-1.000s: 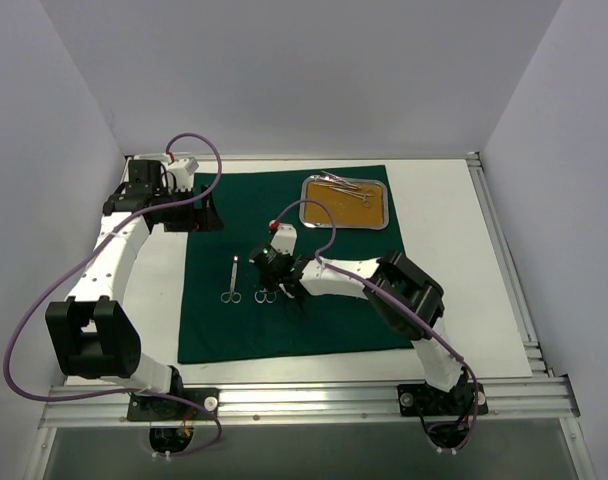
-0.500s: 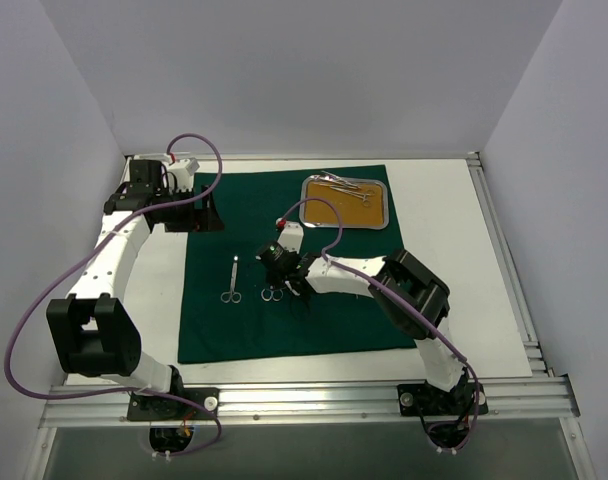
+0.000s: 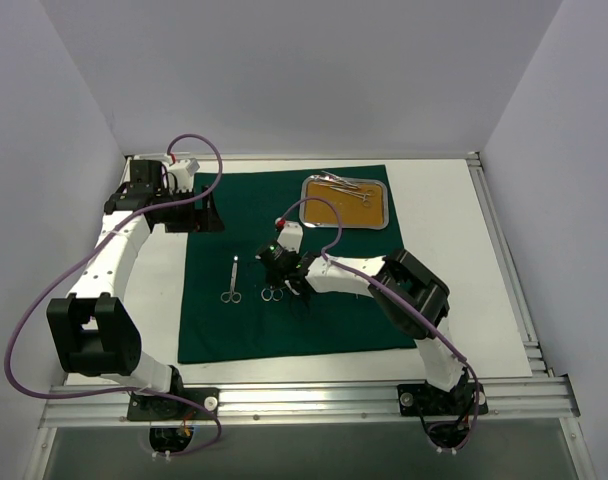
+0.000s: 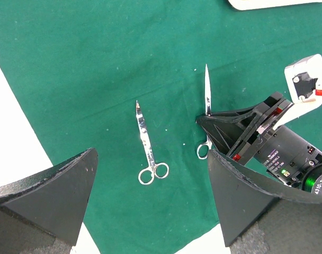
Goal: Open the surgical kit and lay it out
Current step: Place the medical item in the surgical kit.
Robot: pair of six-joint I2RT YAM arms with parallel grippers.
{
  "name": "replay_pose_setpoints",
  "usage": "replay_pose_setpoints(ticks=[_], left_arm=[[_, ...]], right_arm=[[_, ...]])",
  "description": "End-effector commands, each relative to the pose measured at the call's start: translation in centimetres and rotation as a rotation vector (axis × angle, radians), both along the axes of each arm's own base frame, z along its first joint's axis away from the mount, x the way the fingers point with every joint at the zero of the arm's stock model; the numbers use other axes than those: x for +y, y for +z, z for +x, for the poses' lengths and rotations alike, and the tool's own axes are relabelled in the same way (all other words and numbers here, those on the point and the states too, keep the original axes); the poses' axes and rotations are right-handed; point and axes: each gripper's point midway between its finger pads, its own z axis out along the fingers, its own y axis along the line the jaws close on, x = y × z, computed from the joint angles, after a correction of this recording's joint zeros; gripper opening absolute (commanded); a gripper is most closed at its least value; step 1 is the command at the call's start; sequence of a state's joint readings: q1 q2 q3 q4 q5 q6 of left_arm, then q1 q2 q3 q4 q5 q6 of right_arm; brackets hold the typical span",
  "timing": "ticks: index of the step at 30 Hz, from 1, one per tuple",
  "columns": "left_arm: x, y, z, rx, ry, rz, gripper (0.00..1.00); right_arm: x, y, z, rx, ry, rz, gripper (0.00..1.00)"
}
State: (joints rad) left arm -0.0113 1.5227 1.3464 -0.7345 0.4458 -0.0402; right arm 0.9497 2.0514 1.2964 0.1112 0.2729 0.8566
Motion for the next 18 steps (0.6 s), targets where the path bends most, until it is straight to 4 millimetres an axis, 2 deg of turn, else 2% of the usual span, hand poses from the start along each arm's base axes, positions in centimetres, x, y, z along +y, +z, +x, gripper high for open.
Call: replay_pose_setpoints(ticks=[1, 7, 13, 14, 16, 18], left_arm=[[-0.1, 1.4, 0.6, -0.035, -0.016, -0.013, 0.94], [-0.1, 1.4, 0.6, -0.037, -0.016, -0.013, 0.94], [-0.1, 1.6, 0.6, -0.037, -0.016, -0.013, 0.94], [1.0, 1.7, 0.8, -0.040, 0.014, -0.012, 0.94], [1.1, 1.7, 0.8, -0.041, 0.014, -0.010, 0.94], [1.3, 2.0, 0.8, -0.051, 0.010, 0.001, 0.94]], right_arm=[[-0.7, -0.3, 0.2, 0.008, -0.014, -0.045, 0.15], [-0.6, 0.3, 0.4, -0.004, -0.016, -0.037, 0.25], [-0.6, 1.0, 0.6, -0.015, -0.021, -0.028, 0.27], [-0.6, 1.7, 0.7, -0.026, -0.020, -0.023, 0.27], [-0.8, 3.4, 1.3, -0.067, -0.018, -0.033, 0.27], [-0.3, 6.9, 2.1, -0.127, 0.003, 0.006, 0.27]])
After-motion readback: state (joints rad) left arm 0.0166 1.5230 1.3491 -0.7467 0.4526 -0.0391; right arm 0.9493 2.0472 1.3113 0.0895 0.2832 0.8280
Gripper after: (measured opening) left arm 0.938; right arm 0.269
